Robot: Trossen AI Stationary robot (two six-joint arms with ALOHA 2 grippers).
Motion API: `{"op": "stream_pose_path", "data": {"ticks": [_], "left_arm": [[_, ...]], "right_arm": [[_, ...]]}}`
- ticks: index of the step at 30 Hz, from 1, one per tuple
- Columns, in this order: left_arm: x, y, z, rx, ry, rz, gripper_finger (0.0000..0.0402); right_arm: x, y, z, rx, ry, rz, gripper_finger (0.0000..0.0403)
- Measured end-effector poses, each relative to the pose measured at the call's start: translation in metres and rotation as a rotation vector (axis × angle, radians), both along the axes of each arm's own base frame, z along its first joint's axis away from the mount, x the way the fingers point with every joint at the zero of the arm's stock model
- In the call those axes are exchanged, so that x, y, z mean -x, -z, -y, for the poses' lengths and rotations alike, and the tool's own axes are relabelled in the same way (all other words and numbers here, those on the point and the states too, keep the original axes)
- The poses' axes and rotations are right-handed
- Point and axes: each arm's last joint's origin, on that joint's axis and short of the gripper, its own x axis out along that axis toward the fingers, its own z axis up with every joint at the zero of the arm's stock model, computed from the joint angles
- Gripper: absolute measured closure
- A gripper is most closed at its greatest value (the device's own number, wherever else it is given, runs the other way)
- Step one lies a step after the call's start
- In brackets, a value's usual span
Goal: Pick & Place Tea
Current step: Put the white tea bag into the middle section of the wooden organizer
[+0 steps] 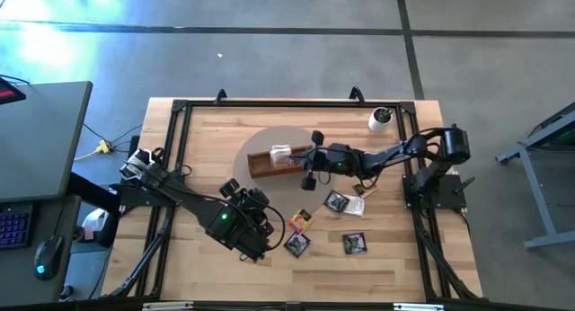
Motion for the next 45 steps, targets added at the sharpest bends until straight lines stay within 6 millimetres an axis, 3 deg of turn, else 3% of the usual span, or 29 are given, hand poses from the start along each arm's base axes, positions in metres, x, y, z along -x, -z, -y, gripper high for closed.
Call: {"op": "stream_pose_path", "data": {"ticks": [11,16,23,36,40,45], "left_arm": [[0.000,0.000,0.001,0.020,-0.007,0.004,0.0238],[-0.001,0.000,0.001,0.032,-0.007,0.007,0.0238],[-0.002,0.000,0.002,0.037,-0.007,0.014,0.0238],[-0.002,0.000,0.002,0.052,-0.009,0.021,0.0238],[-0.003,0.000,0.002,0.041,-0.019,0.040,0.0238],[-0.005,0.003,0.003,0.045,-0.028,0.045,0.0238]], "right_arm": [[-0.001,0.033,0.024,-0.023,0.043,-0.112,0.0402],[-0.001,0.032,0.028,0.025,0.024,-0.110,0.0396],[-0.003,0.029,0.023,0.102,-0.133,-0.093,0.0391],[-0.004,0.027,0.024,0.111,-0.114,-0.080,0.0304],[-0.006,0.024,0.016,0.093,-0.127,-0.043,0.0282],[-0.003,0.010,-0.012,0.057,-0.199,-0.068,0.0285]]}}
